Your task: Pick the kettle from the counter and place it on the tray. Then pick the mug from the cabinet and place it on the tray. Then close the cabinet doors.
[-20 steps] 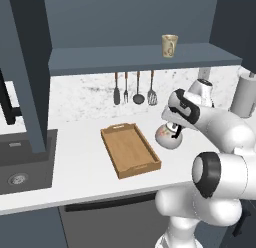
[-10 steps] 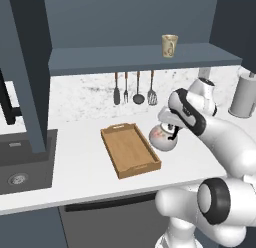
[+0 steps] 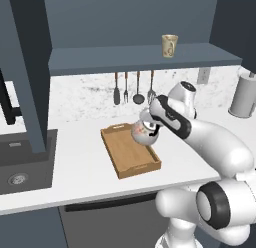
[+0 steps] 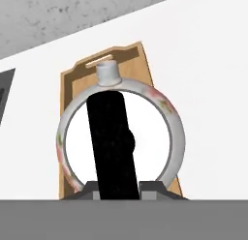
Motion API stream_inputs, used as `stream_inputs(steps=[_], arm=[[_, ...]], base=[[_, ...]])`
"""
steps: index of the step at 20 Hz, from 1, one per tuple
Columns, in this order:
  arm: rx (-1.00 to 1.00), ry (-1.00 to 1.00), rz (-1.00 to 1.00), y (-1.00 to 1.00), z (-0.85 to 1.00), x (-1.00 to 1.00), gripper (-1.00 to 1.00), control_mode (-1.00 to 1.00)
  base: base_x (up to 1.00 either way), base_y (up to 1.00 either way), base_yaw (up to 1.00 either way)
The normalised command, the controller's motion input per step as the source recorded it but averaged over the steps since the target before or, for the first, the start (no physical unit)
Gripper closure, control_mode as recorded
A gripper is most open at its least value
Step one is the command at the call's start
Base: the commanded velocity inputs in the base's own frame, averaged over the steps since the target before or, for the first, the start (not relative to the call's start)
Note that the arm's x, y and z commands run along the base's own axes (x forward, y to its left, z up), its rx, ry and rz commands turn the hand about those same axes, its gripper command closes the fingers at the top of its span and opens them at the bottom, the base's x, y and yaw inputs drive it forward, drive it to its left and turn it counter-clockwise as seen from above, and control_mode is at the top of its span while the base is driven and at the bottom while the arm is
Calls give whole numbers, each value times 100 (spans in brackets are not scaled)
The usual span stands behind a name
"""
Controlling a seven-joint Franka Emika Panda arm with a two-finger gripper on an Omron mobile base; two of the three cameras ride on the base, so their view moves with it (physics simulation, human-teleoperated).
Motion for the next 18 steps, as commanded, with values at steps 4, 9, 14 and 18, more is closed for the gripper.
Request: stream_inputs(steps=[4, 9, 14, 18], arm=[[-1, -1, 0, 61, 0, 46, 100, -100], [-1, 0, 1, 44, -2, 49, 100, -100], [-5, 3, 0, 31, -24, 41, 100, -100], [-11, 0, 0, 7, -29, 32, 100, -100]], base=[[0, 0, 0], [0, 0, 0], [0, 0, 0], [0, 0, 0]])
